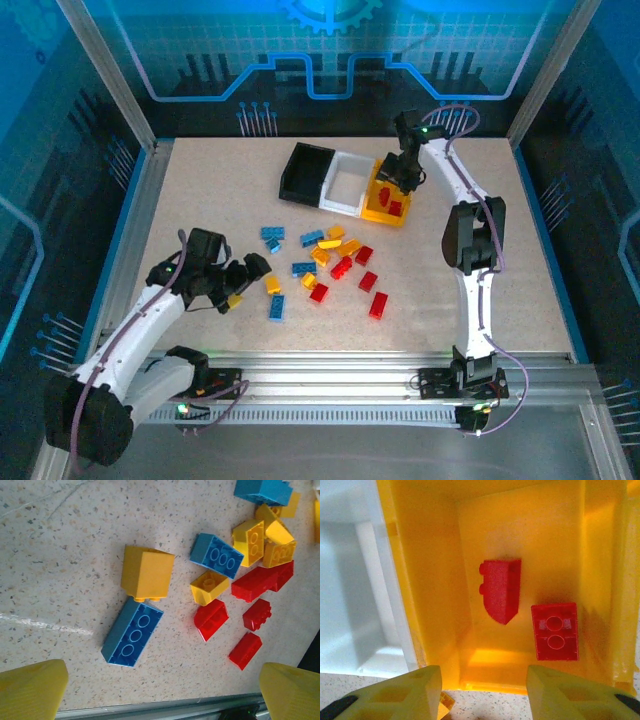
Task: Sort the legos into containers by color
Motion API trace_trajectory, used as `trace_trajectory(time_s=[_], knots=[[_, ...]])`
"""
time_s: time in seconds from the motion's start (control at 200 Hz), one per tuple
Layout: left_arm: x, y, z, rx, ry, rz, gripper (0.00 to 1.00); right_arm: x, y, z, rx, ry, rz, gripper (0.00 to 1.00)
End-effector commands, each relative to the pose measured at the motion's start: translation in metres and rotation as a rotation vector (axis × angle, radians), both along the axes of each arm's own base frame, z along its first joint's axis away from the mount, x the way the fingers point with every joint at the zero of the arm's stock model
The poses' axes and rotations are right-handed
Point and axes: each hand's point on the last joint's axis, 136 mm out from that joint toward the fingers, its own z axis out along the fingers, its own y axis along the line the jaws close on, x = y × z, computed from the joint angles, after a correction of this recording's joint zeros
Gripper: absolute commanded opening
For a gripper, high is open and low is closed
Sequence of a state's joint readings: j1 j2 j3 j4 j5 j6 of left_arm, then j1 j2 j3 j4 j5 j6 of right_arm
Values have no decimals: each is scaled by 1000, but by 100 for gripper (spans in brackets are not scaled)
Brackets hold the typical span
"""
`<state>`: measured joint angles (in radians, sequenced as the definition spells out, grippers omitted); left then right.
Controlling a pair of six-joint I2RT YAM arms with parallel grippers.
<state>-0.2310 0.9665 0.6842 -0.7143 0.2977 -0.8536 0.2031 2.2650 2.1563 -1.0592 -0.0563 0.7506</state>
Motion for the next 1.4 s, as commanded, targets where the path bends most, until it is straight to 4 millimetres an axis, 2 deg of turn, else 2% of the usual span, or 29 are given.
trace_trajectory(time_s=[0.0, 0.115, 0.215, 0.315, 0.535, 0.64, 0.72, 0.825, 0.945, 1.065, 1.256, 1.396], knots=[[-10, -8, -5, -7, 43, -64, 99, -6, -3, 29, 5, -33, 29, 51], [-5, -14, -7, 7, 51, -97, 99, -21, 6, 51, 5, -61, 123, 54], [4, -22, -4, 19, 29, -132, 99, -53, 18, 54, -1, -34, 219, 57], [14, -29, -1, 32, 15, -147, 99, -98, 24, 41, -8, 37, 271, 58], [35, -40, -1, 26, 5, -136, 99, -220, 32, 3, -15, 203, 323, 66], [41, -45, -1, 8, 5, -129, 99, -262, 39, -14, -26, 248, 349, 69], [42, -49, -1, -6, 10, -139, 99, -283, 45, -30, -19, 282, 355, 70], [40, -54, 2, -18, 18, -164, 99, -296, 49, -42, -38, 302, 347, 69], [39, -56, 11, -14, 6, -213, 99, -300, 49, -48, -80, 300, 316, 69], [36, -56, 22, -1, -14, -264, 99, -307, 45, -63, -102, 336, 255, 68], [25, -55, 28, -17, -61, -296, 99, -301, 38, -78, -137, 316, 171, 65], [12, -52, 18, -14, -60, -331, 99, -293, 37, -82, -175, 300, 147, 64]])
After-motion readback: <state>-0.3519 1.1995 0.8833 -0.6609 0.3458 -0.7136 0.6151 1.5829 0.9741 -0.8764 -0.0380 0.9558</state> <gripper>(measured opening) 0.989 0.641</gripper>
